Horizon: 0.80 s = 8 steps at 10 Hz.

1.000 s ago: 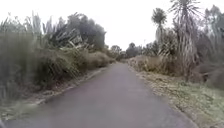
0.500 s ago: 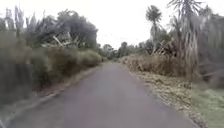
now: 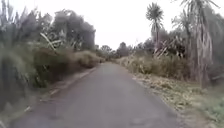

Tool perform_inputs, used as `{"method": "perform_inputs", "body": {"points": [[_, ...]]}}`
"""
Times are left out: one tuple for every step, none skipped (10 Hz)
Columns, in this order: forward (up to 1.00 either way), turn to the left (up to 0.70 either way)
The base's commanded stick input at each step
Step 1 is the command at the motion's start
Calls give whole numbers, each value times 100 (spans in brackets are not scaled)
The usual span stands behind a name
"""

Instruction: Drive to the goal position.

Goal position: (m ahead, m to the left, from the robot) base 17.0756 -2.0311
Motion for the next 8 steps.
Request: {"method": "perform_inputs", "body": {"points": [[100,0],[100,0],[100,0],[100,0],[100,0],[100,0],[100,0],[100,0]]}}
